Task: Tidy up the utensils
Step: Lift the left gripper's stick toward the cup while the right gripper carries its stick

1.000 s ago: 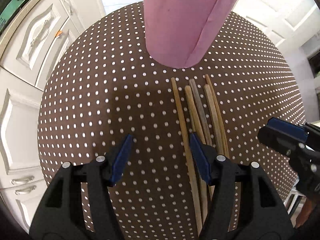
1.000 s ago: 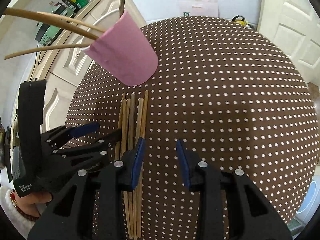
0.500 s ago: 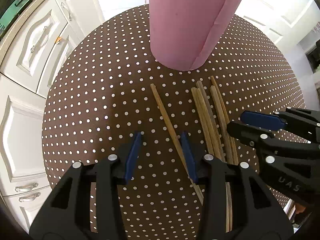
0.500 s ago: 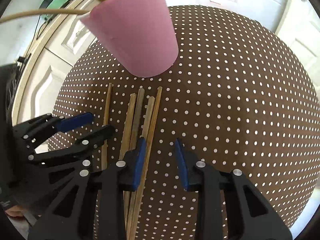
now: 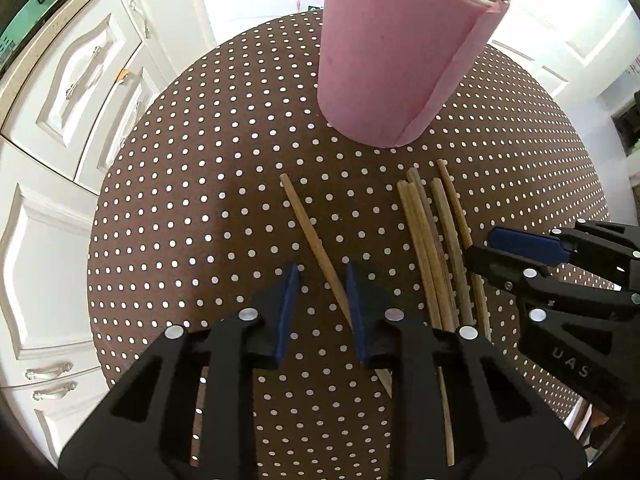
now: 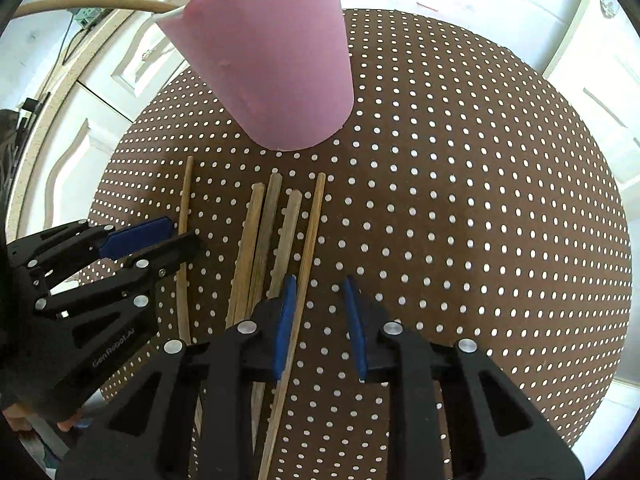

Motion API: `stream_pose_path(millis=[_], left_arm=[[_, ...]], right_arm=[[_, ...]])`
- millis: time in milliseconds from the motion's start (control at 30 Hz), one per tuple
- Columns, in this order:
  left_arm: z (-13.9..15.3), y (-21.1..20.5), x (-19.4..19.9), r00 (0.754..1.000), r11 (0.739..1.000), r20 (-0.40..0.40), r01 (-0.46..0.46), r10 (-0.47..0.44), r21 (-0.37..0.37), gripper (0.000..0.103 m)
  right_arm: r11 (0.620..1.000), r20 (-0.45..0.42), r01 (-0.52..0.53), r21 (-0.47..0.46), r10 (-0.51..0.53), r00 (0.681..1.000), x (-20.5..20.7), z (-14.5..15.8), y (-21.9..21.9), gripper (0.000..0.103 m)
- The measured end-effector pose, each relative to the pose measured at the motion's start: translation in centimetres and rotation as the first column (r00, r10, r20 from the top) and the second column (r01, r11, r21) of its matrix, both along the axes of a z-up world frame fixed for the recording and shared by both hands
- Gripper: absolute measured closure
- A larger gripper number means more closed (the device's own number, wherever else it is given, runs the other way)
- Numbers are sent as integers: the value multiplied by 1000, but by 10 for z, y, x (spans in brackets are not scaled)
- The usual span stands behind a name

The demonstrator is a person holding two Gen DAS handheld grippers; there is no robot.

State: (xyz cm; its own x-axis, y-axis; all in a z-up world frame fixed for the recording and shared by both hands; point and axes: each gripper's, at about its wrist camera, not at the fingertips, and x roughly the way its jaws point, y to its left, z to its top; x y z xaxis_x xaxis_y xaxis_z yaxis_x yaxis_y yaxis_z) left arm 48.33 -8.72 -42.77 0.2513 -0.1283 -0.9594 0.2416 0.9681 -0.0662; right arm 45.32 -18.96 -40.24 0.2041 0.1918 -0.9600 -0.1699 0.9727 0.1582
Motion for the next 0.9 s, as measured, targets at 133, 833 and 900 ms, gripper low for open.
stream_pose_path(millis=[133, 833, 900], left_arm=[[0, 4, 3, 1000, 1000, -7, -6, 6, -7, 90], [58, 12, -11, 998, 973, 36, 64, -57, -222, 97], [68, 11, -11, 996, 972, 56, 80, -70, -220, 97]], right_arm=[[997, 14, -17, -72, 18, 1000, 10, -1, 18, 88], [967, 69, 177, 185, -193, 979, -9, 52, -51, 99], [964, 94, 183, 195, -204, 975, -13, 64, -55, 99]])
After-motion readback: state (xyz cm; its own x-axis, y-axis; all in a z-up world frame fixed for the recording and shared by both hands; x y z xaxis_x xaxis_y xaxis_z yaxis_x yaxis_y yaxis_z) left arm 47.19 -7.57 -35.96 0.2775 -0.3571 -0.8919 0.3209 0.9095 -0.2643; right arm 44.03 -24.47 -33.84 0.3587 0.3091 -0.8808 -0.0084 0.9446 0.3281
